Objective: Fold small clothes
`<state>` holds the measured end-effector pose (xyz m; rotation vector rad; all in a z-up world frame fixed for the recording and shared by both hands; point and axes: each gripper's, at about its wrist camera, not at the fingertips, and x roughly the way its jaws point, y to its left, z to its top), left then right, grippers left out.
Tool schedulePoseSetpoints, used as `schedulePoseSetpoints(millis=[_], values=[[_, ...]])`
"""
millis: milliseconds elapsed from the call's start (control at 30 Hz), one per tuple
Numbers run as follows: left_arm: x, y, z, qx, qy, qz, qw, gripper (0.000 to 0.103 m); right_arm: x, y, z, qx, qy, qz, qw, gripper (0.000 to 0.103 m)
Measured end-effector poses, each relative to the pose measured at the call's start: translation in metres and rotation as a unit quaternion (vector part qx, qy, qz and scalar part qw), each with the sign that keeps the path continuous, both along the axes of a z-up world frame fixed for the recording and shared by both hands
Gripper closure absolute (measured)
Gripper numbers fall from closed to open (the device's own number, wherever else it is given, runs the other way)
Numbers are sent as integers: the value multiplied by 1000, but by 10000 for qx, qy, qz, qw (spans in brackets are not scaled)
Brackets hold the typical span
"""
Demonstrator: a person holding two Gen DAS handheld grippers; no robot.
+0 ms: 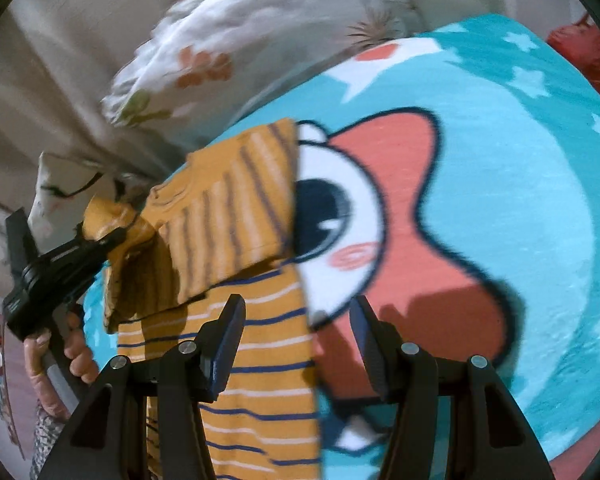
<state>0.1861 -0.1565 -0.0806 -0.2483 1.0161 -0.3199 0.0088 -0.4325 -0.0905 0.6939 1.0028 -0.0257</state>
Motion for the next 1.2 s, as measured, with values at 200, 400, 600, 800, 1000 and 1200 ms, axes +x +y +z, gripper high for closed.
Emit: schedulePoseSetpoints(millis=[200, 400, 600, 800, 1000, 1200], values=[[7, -59, -26, -64, 290, -413, 9987, 97, -3, -31, -12, 3, 105, -122, 9999, 43], [8, -87, -41, -208, 486, -689, 9962, 90, 11, -36, -12, -40, 44, 15, 10000, 43], [-23, -53, -30, -619, 646, -680, 9937, 53, 40, -18, 0, -121, -196, 342, 9992, 43], [-71, 24, -21, -415, 651, 91, 9970, 45, 93, 17, 11, -335, -487, 789, 9951, 41], [-114, 101, -22, -209, 683, 1152, 9908, 45, 159, 55, -3, -665, -268, 1021, 9922, 37], [-154, 155, -24, 124, 801, 1923, 9780, 45, 173, 56, -30, -539, -65, 970, 9938, 94]])
